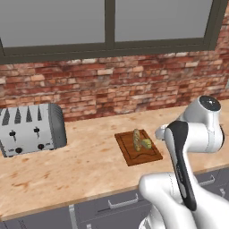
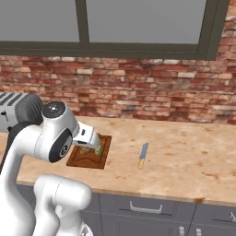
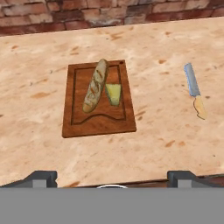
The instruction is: Retrieve the sausage and cheese from the fridge and place them on the cutting board on the counter.
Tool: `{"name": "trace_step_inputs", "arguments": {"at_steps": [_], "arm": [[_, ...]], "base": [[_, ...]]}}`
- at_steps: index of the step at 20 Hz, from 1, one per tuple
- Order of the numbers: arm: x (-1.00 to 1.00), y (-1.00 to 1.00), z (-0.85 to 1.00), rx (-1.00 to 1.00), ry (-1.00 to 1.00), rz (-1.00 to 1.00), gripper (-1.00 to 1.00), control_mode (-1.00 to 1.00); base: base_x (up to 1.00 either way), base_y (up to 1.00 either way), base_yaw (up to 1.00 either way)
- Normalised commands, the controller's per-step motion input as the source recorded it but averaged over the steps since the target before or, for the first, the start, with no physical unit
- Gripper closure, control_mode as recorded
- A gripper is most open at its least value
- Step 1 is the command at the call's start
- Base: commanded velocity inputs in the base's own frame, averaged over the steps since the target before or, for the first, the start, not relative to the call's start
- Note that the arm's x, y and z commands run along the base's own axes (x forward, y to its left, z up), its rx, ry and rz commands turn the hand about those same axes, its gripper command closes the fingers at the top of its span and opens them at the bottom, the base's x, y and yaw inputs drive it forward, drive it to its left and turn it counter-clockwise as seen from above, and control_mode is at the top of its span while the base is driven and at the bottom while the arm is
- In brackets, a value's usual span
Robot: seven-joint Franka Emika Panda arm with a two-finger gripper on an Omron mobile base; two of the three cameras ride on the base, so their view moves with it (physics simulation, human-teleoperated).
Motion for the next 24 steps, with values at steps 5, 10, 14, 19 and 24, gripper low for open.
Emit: {"name": "trace_step_inputs", "arguments": {"at_steps": [5,10,14,19,24], "arm": [[0.0,0.0,0.0,0.0,0.0,0.0,-1.0,1.0],[0.0,0.0,0.0,0.0,0.0,0.0,-1.0,1.0],[0.0,0.0,0.0,0.0,0.0,0.0,-1.0,1.0],[0.0,0.0,0.0,0.0,0.0,0.0,-1.0,1.0],[0.0,0.0,0.0,0.0,0.0,0.0,-1.0,1.0]], "base": [[-0.38,0.01,-0.05],[-0.75,0.02,-0.31],[-0.16,0.1,-0.9],[0.0,0.0,-0.95],[0.02,-0.12,-0.83]]}}
